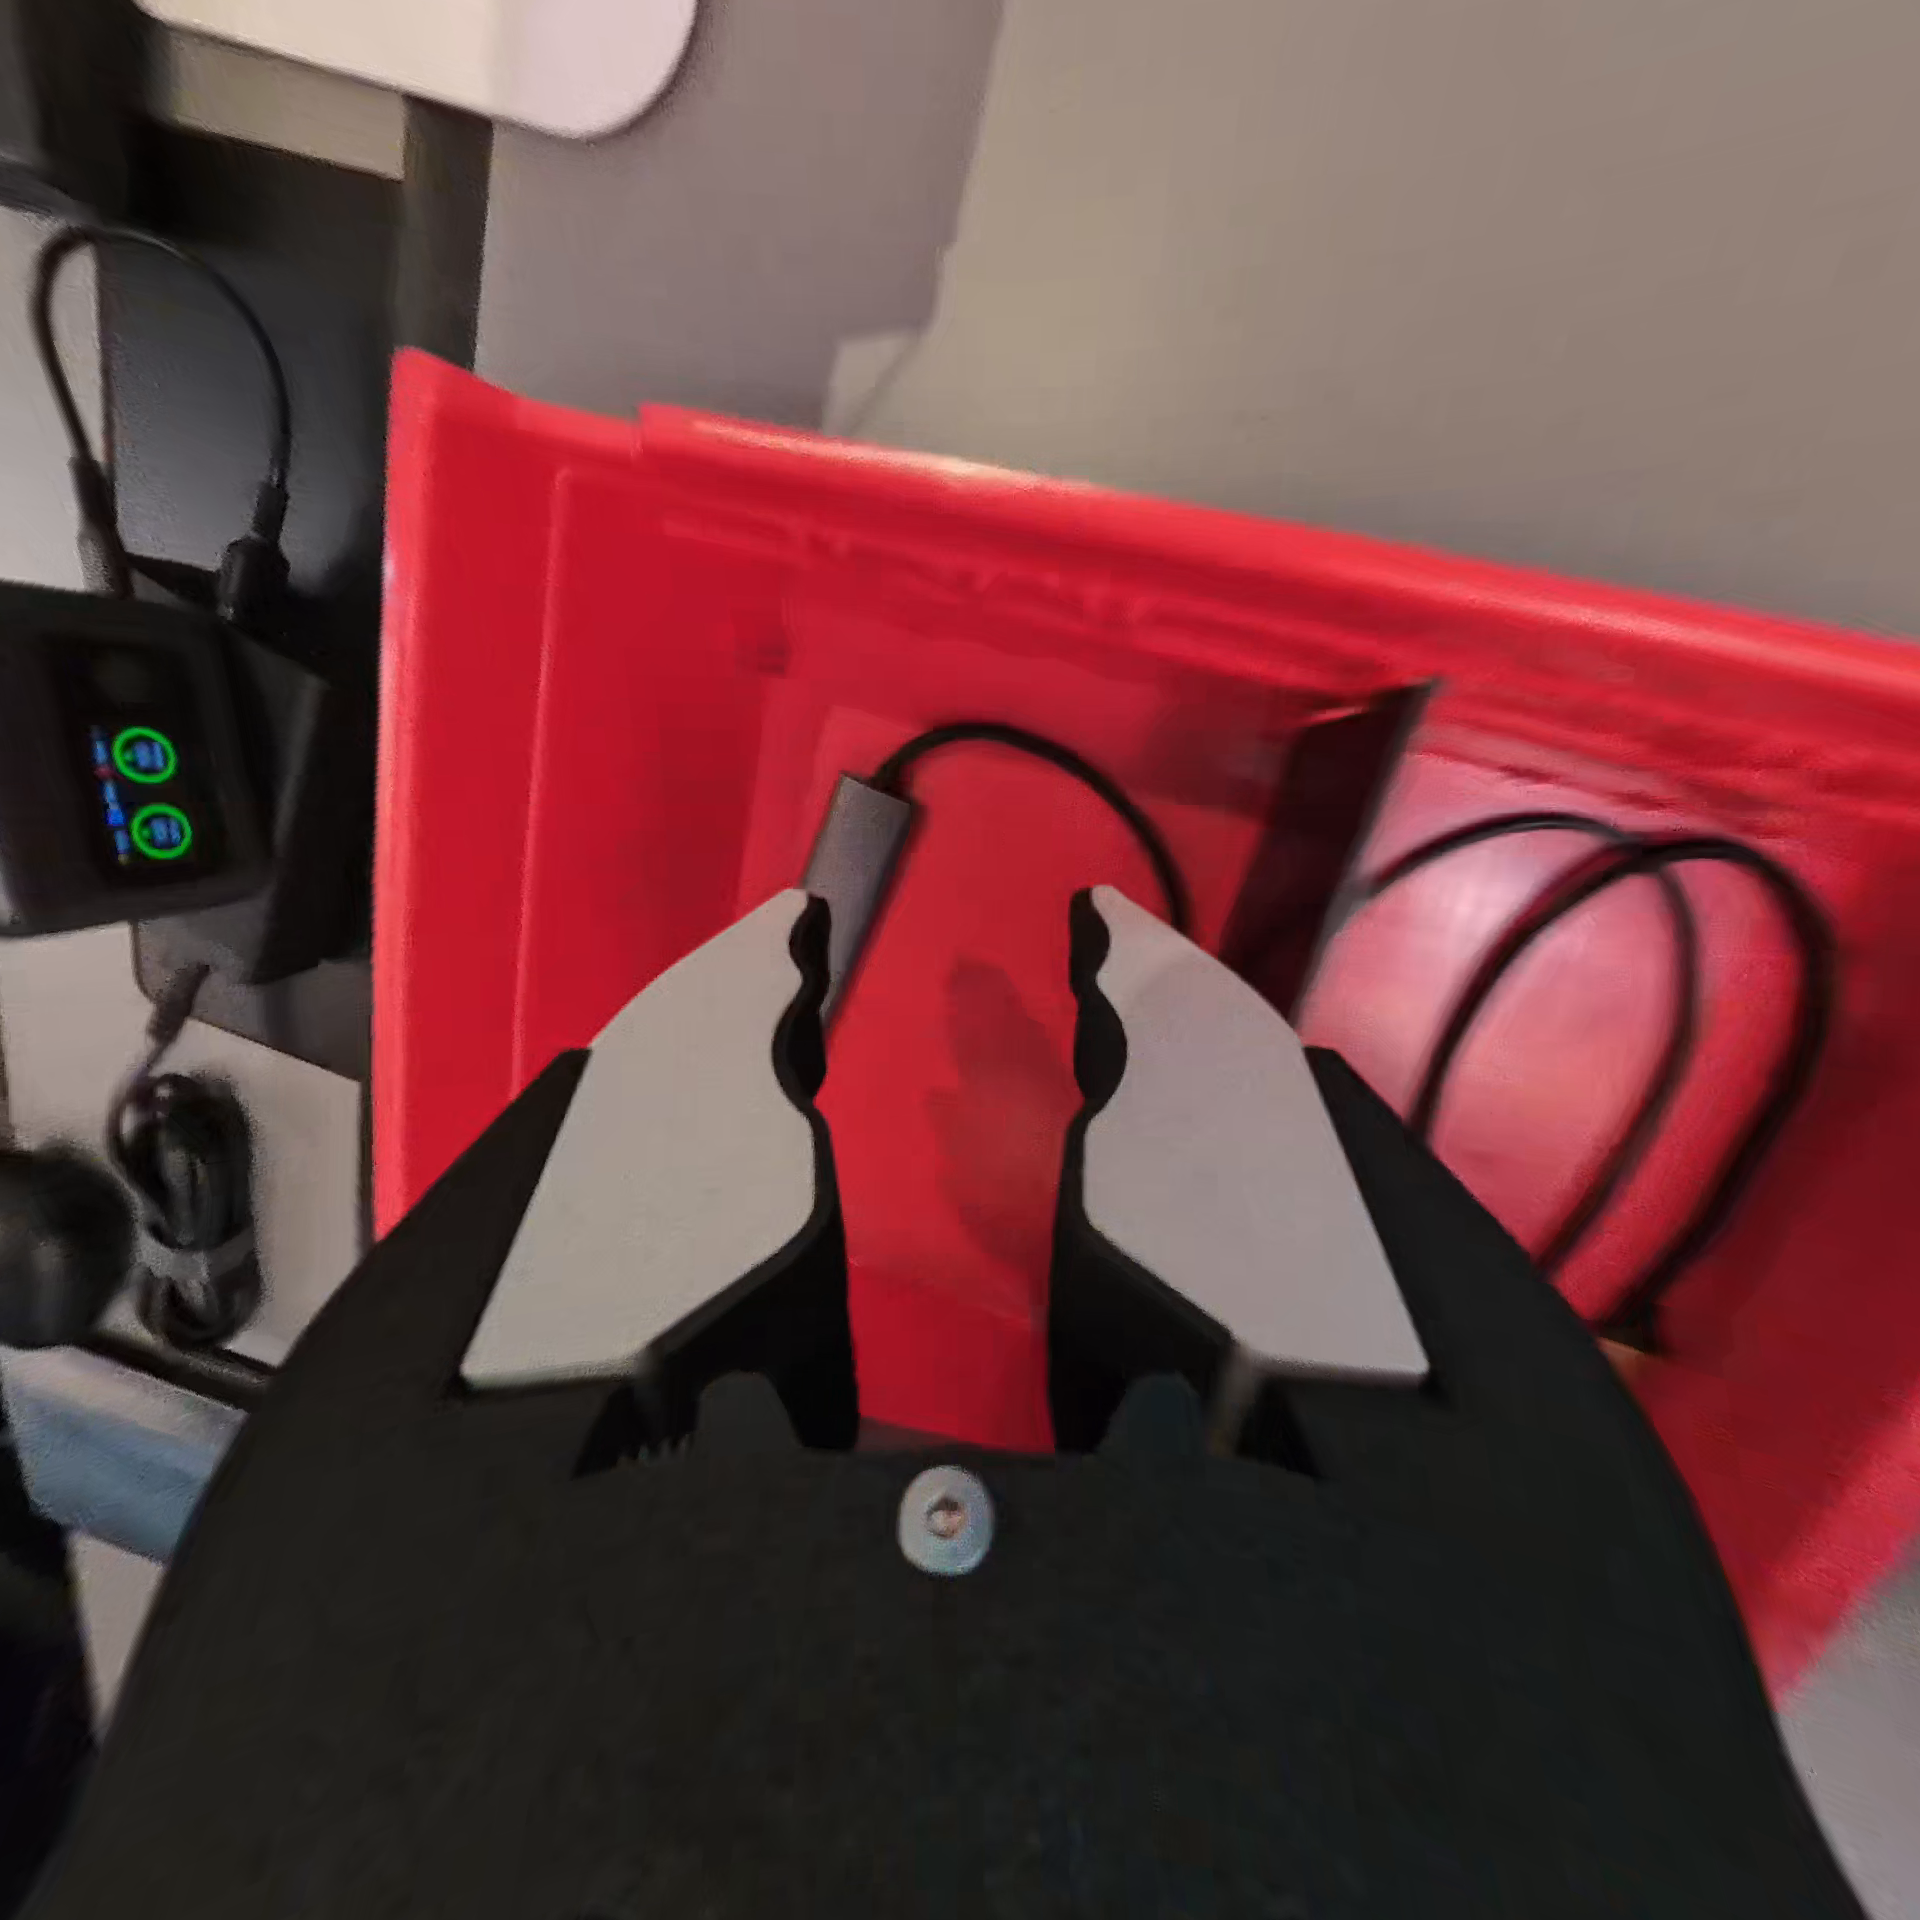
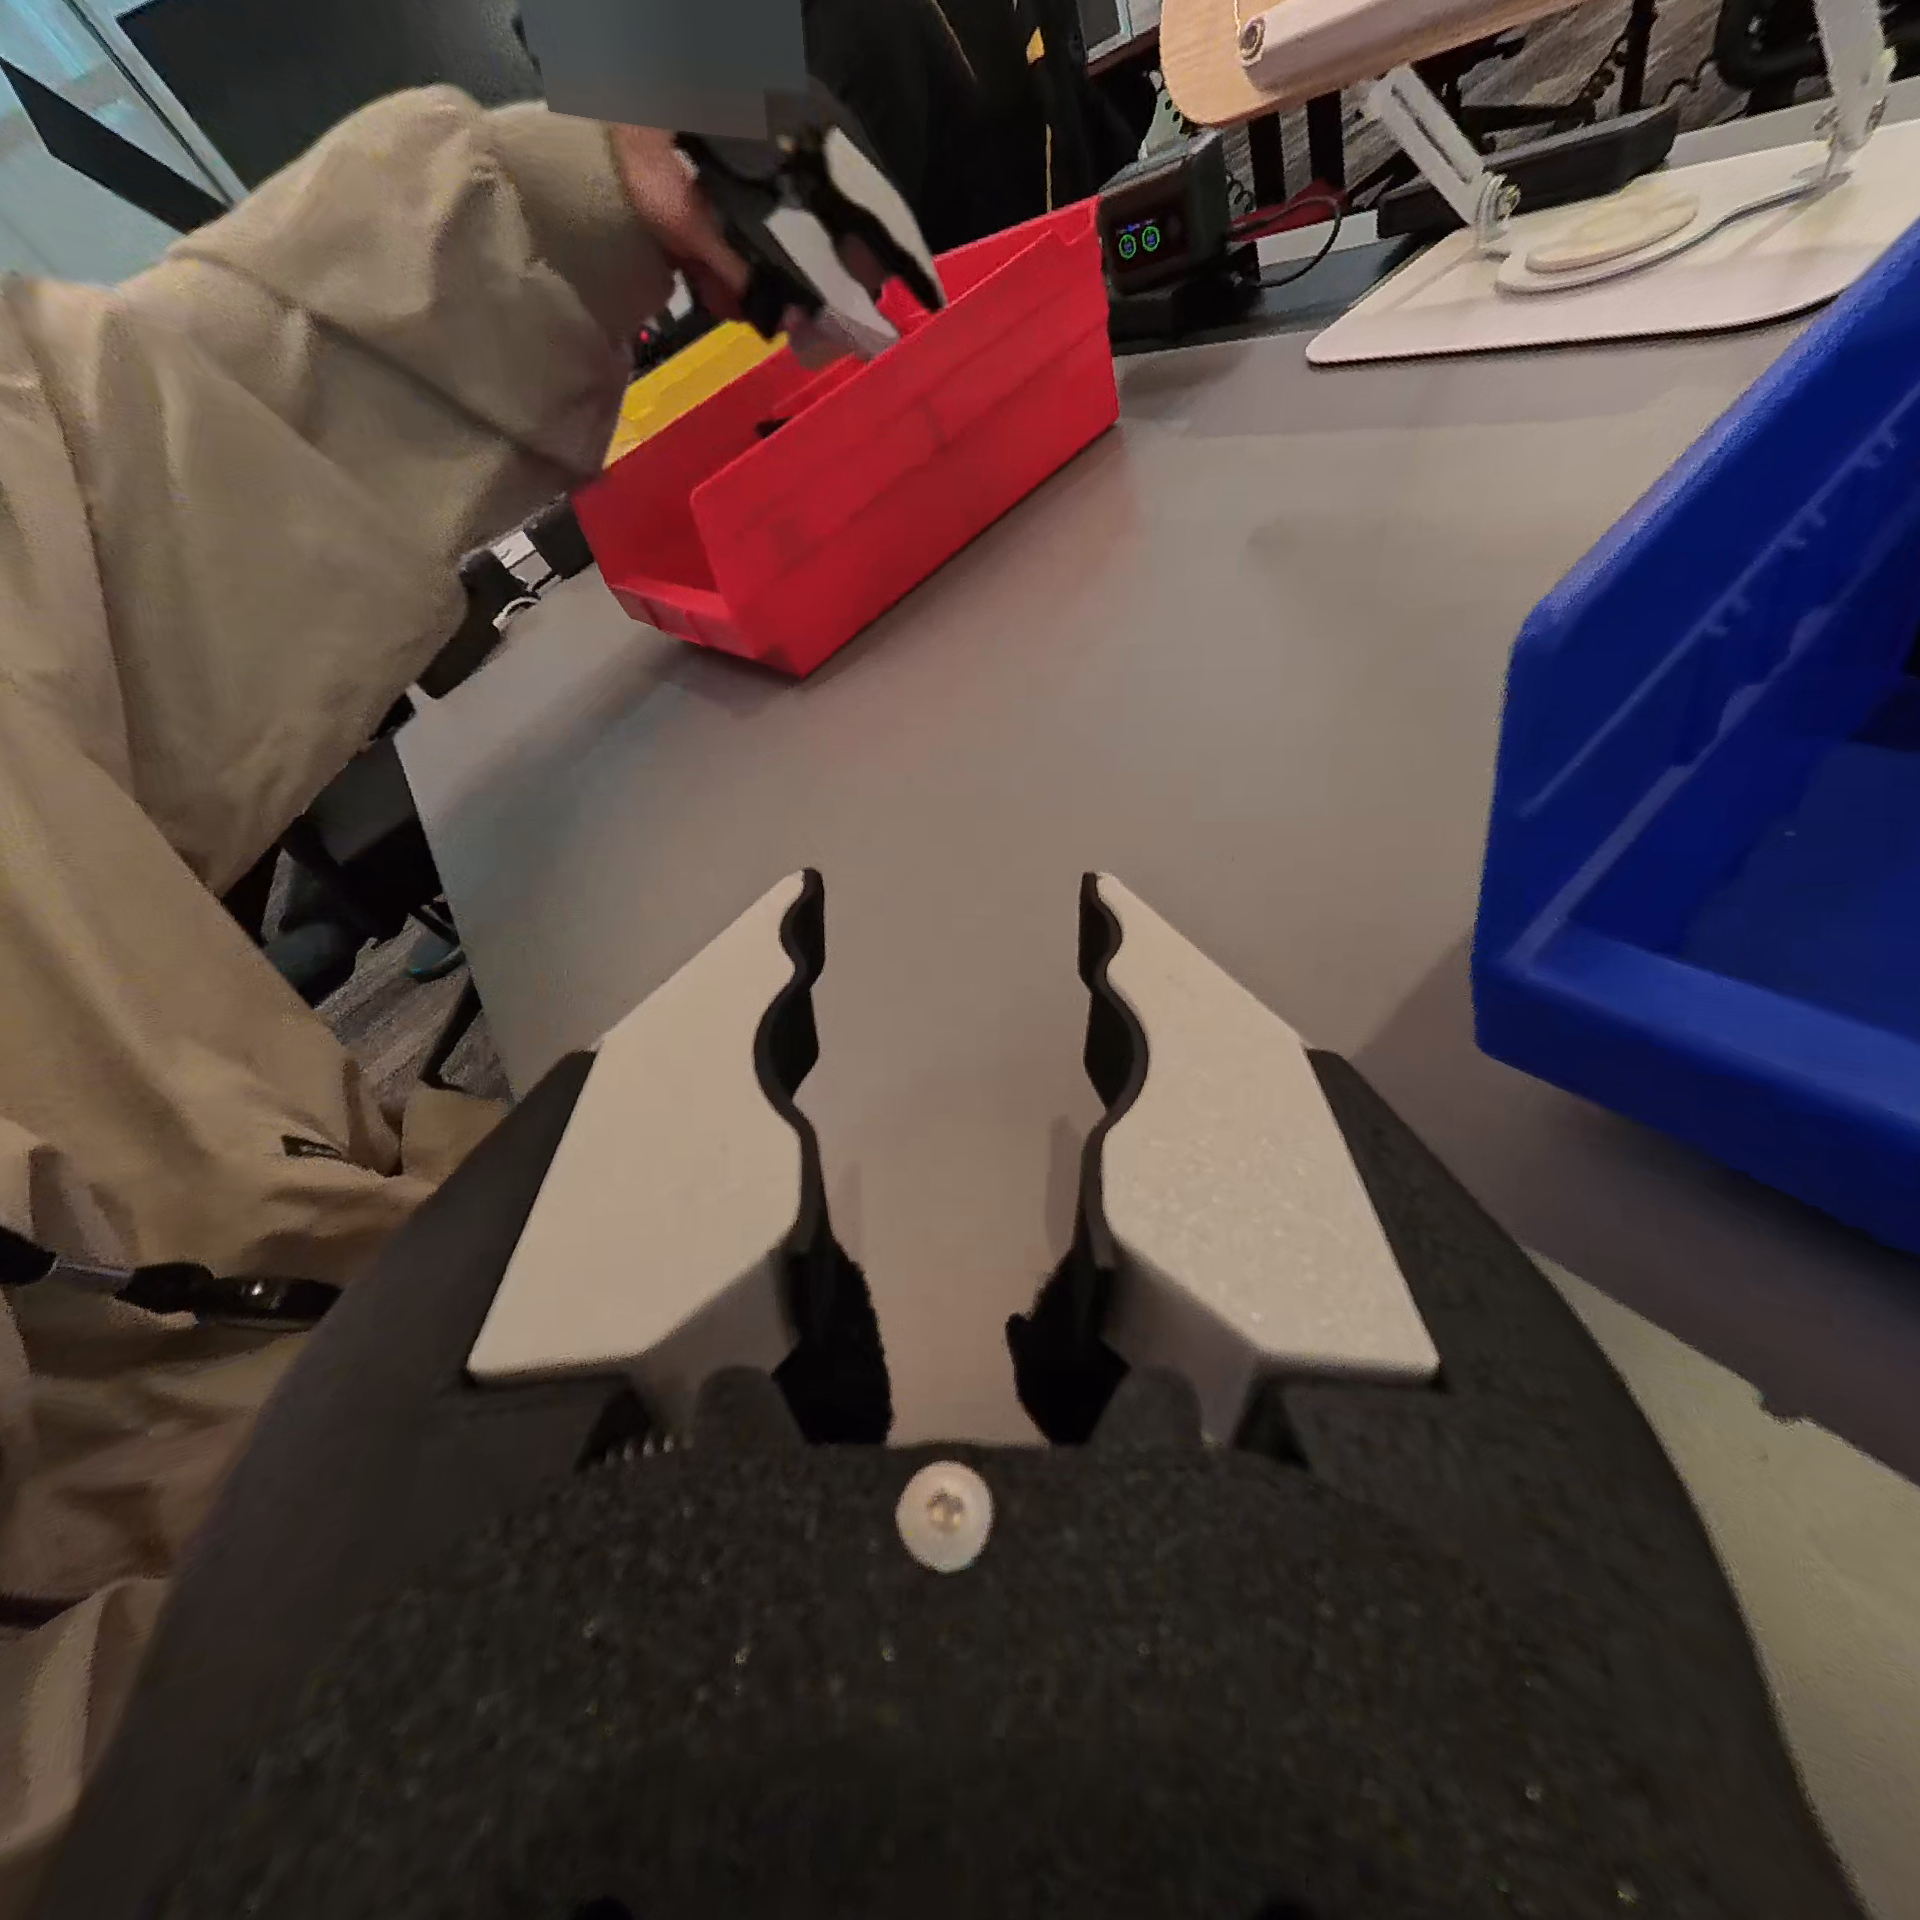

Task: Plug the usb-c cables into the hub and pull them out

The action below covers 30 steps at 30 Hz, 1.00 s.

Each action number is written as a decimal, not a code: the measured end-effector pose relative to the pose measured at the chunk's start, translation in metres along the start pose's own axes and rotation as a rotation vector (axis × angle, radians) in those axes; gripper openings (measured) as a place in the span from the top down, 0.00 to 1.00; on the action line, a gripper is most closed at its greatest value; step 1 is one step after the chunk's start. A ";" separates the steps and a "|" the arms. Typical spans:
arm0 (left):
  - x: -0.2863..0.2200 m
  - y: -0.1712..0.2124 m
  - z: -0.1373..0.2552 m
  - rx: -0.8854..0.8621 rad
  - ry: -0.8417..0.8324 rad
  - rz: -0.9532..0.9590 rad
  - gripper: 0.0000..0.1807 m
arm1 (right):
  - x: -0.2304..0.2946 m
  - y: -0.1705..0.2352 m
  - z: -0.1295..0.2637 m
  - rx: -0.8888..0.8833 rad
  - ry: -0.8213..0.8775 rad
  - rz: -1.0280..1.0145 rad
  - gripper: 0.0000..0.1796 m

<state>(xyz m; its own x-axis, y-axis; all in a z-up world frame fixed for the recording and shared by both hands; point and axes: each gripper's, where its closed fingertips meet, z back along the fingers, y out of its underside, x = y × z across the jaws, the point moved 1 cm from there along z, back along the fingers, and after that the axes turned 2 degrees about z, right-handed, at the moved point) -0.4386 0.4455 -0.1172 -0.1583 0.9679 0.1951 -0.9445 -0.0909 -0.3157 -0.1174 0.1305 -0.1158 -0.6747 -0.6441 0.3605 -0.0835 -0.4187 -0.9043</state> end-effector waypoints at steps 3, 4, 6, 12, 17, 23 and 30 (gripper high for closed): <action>0.026 0.005 -0.031 0.076 -0.025 -0.064 0.71 | -0.001 0.005 -0.004 0.031 -0.018 0.007 0.73; 0.028 0.006 -0.037 0.096 -0.006 -0.076 0.71 | -0.001 0.005 -0.005 0.035 -0.026 0.007 0.73; 0.029 0.008 -0.046 0.138 0.038 -0.099 0.71 | -0.001 0.004 -0.006 0.033 -0.039 0.005 0.73; 0.030 0.023 -0.069 0.273 0.045 -0.220 0.78 | 0.005 0.004 -0.007 0.030 -0.107 -0.036 0.74; 0.022 0.027 -0.070 0.271 0.110 -0.212 0.87 | 0.012 0.011 -0.010 0.074 -0.160 -0.054 0.74; 0.031 0.016 -0.034 0.185 -0.225 -0.320 0.88 | 0.017 0.009 -0.010 0.065 -0.173 -0.043 0.75; -0.009 -0.054 0.098 -0.079 -0.862 -0.451 0.88 | 0.014 -0.007 -0.008 -0.006 -0.066 0.039 0.74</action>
<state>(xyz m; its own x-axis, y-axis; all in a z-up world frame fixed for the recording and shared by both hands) -0.4148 0.4190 -0.0106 0.0272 0.4020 0.9153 -0.9512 0.2920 -0.1000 -0.1315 0.1294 -0.1066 -0.6274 -0.7007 0.3396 -0.0628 -0.3892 -0.9190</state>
